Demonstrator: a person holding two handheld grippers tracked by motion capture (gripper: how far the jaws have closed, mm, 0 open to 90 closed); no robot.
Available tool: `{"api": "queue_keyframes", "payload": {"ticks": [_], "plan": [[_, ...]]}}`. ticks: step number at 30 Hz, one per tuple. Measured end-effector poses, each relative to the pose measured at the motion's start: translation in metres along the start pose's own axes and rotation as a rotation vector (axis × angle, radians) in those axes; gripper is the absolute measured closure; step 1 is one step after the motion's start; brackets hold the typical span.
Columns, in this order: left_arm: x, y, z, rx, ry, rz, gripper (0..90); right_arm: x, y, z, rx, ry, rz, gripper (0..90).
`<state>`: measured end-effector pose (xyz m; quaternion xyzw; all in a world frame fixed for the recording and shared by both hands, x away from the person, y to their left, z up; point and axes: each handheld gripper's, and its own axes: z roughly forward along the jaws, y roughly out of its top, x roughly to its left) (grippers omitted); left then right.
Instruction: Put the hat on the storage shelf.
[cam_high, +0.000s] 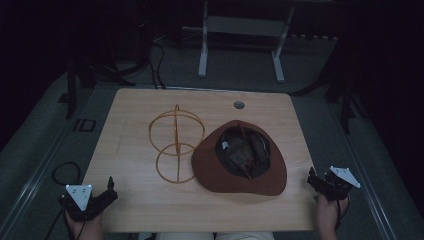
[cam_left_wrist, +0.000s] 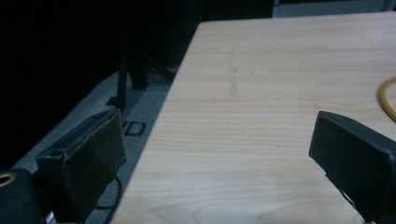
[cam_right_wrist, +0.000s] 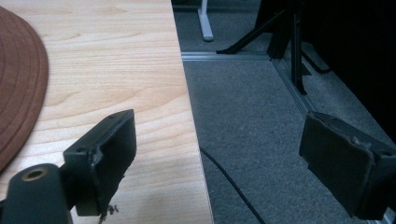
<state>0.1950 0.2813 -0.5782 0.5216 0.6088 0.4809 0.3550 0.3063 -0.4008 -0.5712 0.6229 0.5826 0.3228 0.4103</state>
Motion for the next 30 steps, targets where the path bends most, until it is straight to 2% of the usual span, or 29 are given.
{"api": "queue_keyframes", "payload": {"ticks": [1,2,3,4,5,7,9,10,12,13,14,15,18,19,20,21,22,23,24,26,27,28,29,30], "plan": [[0.001,0.001,-0.001,-0.014,-0.006,-0.017,3.9,0.000,0.000,0.000,0.000,-0.002,0.000,10.7],[0.001,0.001,-0.001,-0.014,-0.006,-0.017,3.9,0.000,0.000,0.000,0.000,-0.002,0.000,10.7],[0.003,0.002,-0.002,-0.027,-0.032,-0.043,3.9,0.000,0.000,0.000,0.004,0.001,0.004,10.7],[0.003,0.002,-0.002,-0.027,-0.032,-0.043,3.9,0.000,0.000,0.000,0.004,0.001,0.004,10.7],[0.002,0.002,-0.003,-0.011,-0.050,-0.051,3.9,-0.002,0.001,0.000,0.019,0.025,0.017,11.1],[0.002,0.002,-0.003,-0.004,-0.059,-0.054,4.0,-0.003,0.002,-0.001,0.028,0.049,0.032,12.7],[-0.001,0.003,-0.003,0.014,-0.073,-0.060,4.0,-0.005,0.007,-0.005,0.016,0.078,0.042,12.7],[-0.003,0.004,-0.003,0.024,-0.088,-0.078,4.0,-0.004,0.009,-0.006,0.015,0.082,0.033,12.8],[-0.004,0.004,-0.003,0.036,-0.104,-0.089,3.9,-0.004,0.011,-0.008,0.011,0.091,0.021,12.8],[-0.007,0.004,-0.003,0.060,-0.139,-0.098,3.9,0.000,0.018,-0.012,0.004,0.093,-0.022,13.0],[-0.007,0.004,-0.003,0.060,-0.139,-0.098,3.9,0.002,0.020,-0.013,0.006,0.095,-0.040,13.0],[-0.011,0.004,-0.002,0.087,-0.154,-0.092,3.9,0.004,0.025,-0.015,0.007,0.104,-0.062,13.0],[-0.017,0.004,0.000,0.092,-0.238,-0.068,3.9,0.011,0.035,-0.018,0.005,0.134,-0.094,13.0],[-0.017,0.004,0.000,0.092,-0.238,-0.068,3.9,0.011,0.035,-0.018,0.005,0.134,-0.094,13.0],[-0.021,0.002,0.001,0.090,-0.308,-0.063,3.9,0.018,0.042,-0.019,0.006,0.151,-0.147,12.6],[-0.021,0.002,0.001,0.090,-0.308,-0.063,3.9,0.023,0.046,-0.020,0.011,0.157,-0.177,12.5],[-0.023,0.002,0.001,0.092,-0.319,-0.056,3.9,0.023,0.046,-0.020,0.011,0.157,-0.177,12.5],[-0.026,0.003,0.001,0.086,-0.338,-0.044,3.9,0.030,0.052,-0.020,0.024,0.194,-0.190,12.0],[-0.029,0.004,-0.001,0.082,-0.348,-0.024,3.9,0.032,0.055,-0.020,0.033,0.208,-0.192,11.5],[-0.031,0.004,-0.001,0.082,-0.354,-0.017,3.9,0.035,0.058,-0.020,0.034,0.225,-0.190,11.1],[-0.033,0.004,-0.001,0.091,-0.357,-0.013,3.9,0.043,0.066,-0.021,0.024,0.245,-0.194,11.0],[-0.033,0.004,-0.001,0.095,-0.362,-0.016,3.9,0.043,0.066,-0.021,0.024,0.245,-0.194,11.0],[-0.035,0.003,-0.001,0.107,-0.378,-0.023,3.9,0.049,0.072,-0.022,0.010,0.262,-0.197,11.0],[-0.035,0.003,-0.001,0.112,-0.373,-0.017,3.9,0.052,0.076,-0.023,-0.001,0.266,-0.207,11.0]]}}
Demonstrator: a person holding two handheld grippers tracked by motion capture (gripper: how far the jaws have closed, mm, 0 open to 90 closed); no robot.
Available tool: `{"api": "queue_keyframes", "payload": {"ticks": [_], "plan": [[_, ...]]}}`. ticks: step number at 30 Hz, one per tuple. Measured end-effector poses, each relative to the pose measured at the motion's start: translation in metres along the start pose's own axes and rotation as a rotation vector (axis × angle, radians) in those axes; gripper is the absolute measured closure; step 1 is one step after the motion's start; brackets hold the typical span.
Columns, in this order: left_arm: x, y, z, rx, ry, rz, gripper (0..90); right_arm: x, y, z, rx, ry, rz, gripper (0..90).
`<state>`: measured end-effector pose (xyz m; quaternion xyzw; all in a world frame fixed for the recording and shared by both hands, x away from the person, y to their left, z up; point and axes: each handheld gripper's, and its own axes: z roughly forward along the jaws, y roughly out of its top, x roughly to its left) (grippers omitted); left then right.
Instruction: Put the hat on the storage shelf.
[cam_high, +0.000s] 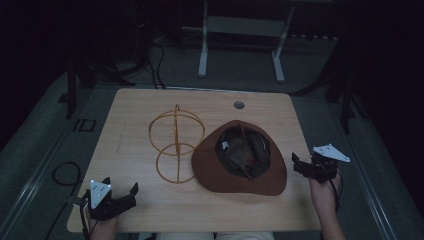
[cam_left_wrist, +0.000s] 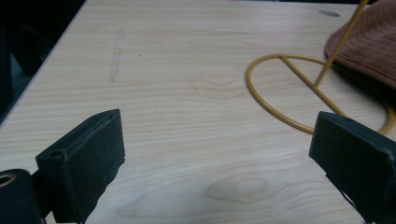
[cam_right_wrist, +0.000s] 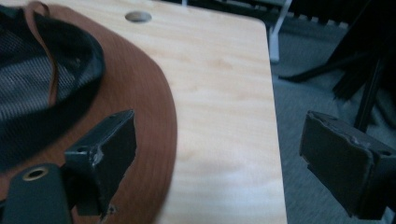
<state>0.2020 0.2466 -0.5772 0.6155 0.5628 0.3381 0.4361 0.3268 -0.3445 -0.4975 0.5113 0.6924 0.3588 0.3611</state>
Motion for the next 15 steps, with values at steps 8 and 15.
{"api": "queue_keyframes", "payload": {"ticks": [8,15], "plan": [[-0.003,0.000,0.002,0.037,0.010,0.029,4.0,0.020,0.028,0.013,0.035,0.132,0.002,13.5],[-0.007,-0.001,0.002,0.056,-0.021,0.064,4.0,0.046,0.049,0.038,0.049,0.262,-0.022,14.1]]}}
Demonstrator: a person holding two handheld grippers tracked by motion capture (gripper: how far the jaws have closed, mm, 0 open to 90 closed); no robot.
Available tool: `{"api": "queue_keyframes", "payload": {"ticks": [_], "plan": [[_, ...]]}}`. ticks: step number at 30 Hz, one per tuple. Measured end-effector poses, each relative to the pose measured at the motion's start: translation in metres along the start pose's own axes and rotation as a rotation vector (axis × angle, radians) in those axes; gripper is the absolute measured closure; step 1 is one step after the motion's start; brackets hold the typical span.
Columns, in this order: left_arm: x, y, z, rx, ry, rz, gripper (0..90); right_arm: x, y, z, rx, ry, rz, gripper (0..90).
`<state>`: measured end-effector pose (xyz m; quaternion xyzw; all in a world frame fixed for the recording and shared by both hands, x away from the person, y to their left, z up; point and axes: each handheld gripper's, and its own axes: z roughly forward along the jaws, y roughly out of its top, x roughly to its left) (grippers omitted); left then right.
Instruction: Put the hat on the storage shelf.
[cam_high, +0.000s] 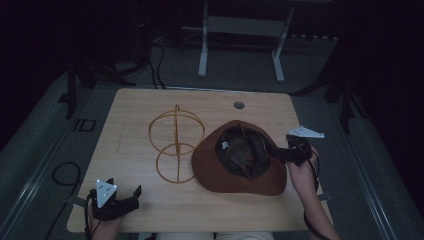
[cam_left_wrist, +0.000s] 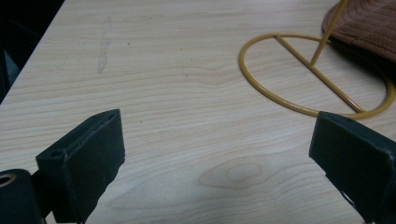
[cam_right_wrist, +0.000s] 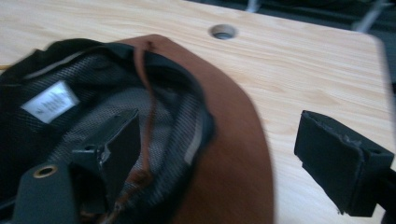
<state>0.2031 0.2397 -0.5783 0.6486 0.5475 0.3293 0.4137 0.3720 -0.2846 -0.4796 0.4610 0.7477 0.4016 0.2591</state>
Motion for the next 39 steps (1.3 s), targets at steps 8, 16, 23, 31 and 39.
{"api": "queue_keyframes", "payload": {"ticks": [8,16,23,31,39], "plan": [[-0.001,0.000,0.000,0.005,-0.019,0.010,4.2,0.005,0.018,0.035,0.053,0.123,-0.032,14.1],[-0.003,0.000,0.000,0.008,-0.033,0.012,4.2,0.003,0.025,0.070,0.168,0.093,-0.104,29.9],[-0.004,0.000,0.001,0.029,-0.034,0.029,4.2,0.004,0.025,0.090,0.221,0.070,-0.098,37.3],[-0.005,0.000,0.002,0.040,-0.036,0.030,4.2,0.008,0.020,0.111,0.290,0.040,-0.110,49.3],[-0.008,0.000,0.003,0.052,-0.038,0.036,4.2,0.014,0.011,0.116,0.340,-0.032,-0.209,61.1]]}}
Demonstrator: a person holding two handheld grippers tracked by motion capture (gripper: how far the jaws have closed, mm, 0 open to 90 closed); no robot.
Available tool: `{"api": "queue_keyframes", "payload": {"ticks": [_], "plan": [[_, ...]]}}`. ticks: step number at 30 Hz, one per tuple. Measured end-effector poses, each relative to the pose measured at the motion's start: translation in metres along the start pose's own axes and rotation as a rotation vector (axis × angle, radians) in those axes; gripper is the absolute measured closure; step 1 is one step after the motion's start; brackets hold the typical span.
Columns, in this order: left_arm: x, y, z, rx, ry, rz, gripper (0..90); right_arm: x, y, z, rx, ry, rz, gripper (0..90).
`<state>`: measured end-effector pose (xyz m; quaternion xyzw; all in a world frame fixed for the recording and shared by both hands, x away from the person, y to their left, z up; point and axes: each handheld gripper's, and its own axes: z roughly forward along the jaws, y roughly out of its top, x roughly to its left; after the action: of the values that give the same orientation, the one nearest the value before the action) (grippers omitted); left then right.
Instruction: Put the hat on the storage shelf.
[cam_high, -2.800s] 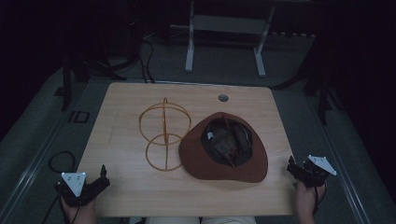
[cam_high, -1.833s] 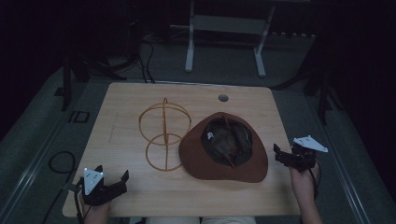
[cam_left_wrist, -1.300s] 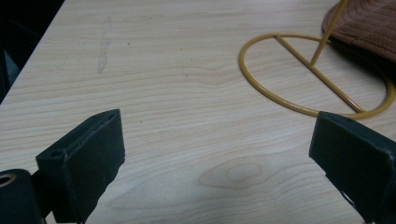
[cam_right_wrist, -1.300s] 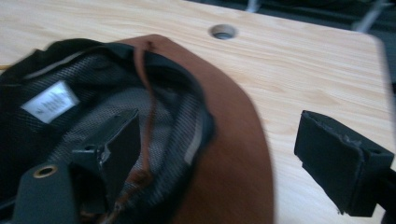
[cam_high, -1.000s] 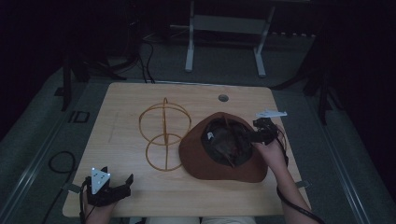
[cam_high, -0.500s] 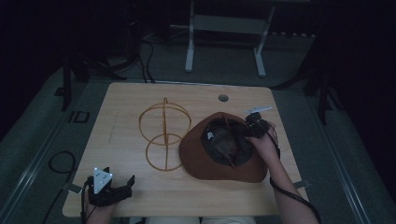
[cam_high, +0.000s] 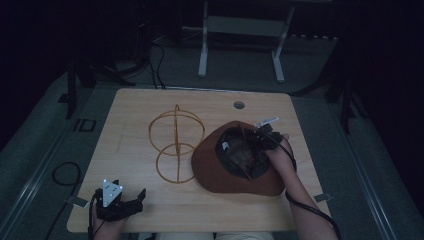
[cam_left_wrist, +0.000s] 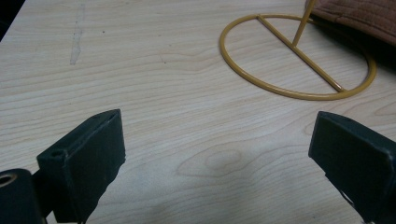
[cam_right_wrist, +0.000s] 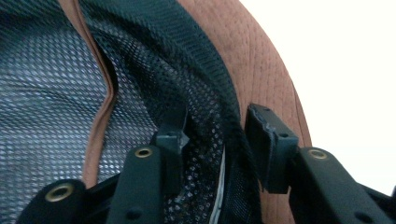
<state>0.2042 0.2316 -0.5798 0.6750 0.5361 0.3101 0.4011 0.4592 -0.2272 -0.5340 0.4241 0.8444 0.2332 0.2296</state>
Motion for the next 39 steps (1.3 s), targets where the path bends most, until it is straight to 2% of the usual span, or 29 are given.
{"api": "queue_keyframes", "payload": {"ticks": [3,5,6,7,8,9,10,11,12,13,14,15,18,19,20,21,22,23,27,29,31,33,35,36,38,39], "plan": [[0.000,0.000,-0.001,-0.002,-0.002,-0.001,4.2,0.005,0.000,0.001,0.017,-0.054,-0.026,68.3],[0.000,0.000,-0.001,-0.001,-0.002,0.001,4.3,0.006,0.000,0.002,0.019,-0.067,-0.025,71.8],[0.000,0.000,-0.001,-0.001,-0.003,-0.002,4.3,0.006,-0.002,0.002,0.019,-0.080,-0.008,78.5],[0.000,0.000,-0.001,-0.001,-0.003,-0.002,4.8,0.006,-0.002,0.002,0.019,-0.080,-0.008,78.5],[-0.001,0.000,0.000,-0.001,0.000,-0.003,5.1,0.006,-0.003,0.001,0.015,-0.093,0.011,82.8],[-0.001,0.000,0.000,-0.001,0.000,-0.003,5.0,0.006,-0.003,0.001,0.015,-0.093,0.011,82.8],[-0.001,0.001,0.000,0.004,-0.004,0.007,5.1,0.003,-0.003,-0.003,-0.007,-0.093,0.037,83.8],[-0.001,0.001,0.000,0.004,-0.004,0.007,5.0,0.003,-0.003,-0.003,-0.007,-0.093,0.037,83.8],[-0.001,0.002,-0.001,0.000,0.001,0.021,5.1,0.002,-0.004,-0.007,-0.028,-0.093,0.058,83.9],[0.000,0.003,-0.003,-0.010,-0.008,0.017,5.1,-0.001,-0.005,-0.016,-0.065,-0.078,0.086,84.1],[0.000,0.003,-0.003,-0.010,-0.008,0.017,5.1,-0.001,-0.005,-0.016,-0.065,-0.078,0.086,84.1],[0.000,0.003,-0.003,-0.011,-0.017,0.011,5.1,-0.005,-0.006,-0.026,-0.100,-0.058,0.114,84.1],[-0.005,0.003,-0.001,0.003,-0.042,0.006,5.1,-0.007,-0.007,-0.036,-0.130,-0.035,0.140,84.1],[-0.008,0.003,0.000,0.007,-0.054,0.011,5.1,-0.009,-0.008,-0.045,-0.158,-0.019,0.160,84.1],[-0.011,0.004,0.002,0.014,-0.057,0.024,5.1,-0.009,-0.008,-0.045,-0.158,-0.019,0.160,84.1],[-0.019,0.005,0.004,0.018,-0.083,0.049,5.1,-0.011,-0.010,-0.055,-0.184,-0.006,0.186,84.1],[-0.023,0.006,0.005,0.025,-0.087,0.061,5.1,-0.012,-0.011,-0.060,-0.198,0.001,0.194,84.1],[-0.023,0.006,0.005,0.025,-0.087,0.061,5.1,-0.013,-0.012,-0.064,-0.208,0.003,0.199,84.1],[-0.036,0.007,0.011,0.052,-0.134,0.089,5.1,-0.015,-0.017,-0.077,-0.231,0.003,0.213,84.1],[-0.042,0.010,0.013,0.063,-0.159,0.105,5.7,-0.017,-0.020,-0.081,-0.241,0.000,0.225,84.1],[-0.045,0.011,0.015,0.067,-0.166,0.116,6.2,-0.018,-0.021,-0.083,-0.245,-0.001,0.232,84.1],[-0.056,0.016,0.019,0.069,-0.203,0.127,7.1,-0.022,-0.025,-0.087,-0.253,-0.005,0.244,84.1],[-0.056,0.016,0.019,0.069,-0.203,0.127,7.1,-0.022,-0.026,-0.088,-0.252,-0.003,0.250,84.1],[-0.067,0.023,0.024,0.079,-0.234,0.145,7.2,-0.024,-0.029,-0.089,-0.255,-0.002,0.260,84.0],[-0.077,0.026,0.028,0.091,-0.259,0.173,11.0,-0.025,-0.030,-0.090,-0.257,-0.003,0.263,84.0],[-0.077,0.026,0.028,0.091,-0.259,0.173,11.0,-0.025,-0.030,-0.090,-0.257,-0.003,0.263,84.0]]}}
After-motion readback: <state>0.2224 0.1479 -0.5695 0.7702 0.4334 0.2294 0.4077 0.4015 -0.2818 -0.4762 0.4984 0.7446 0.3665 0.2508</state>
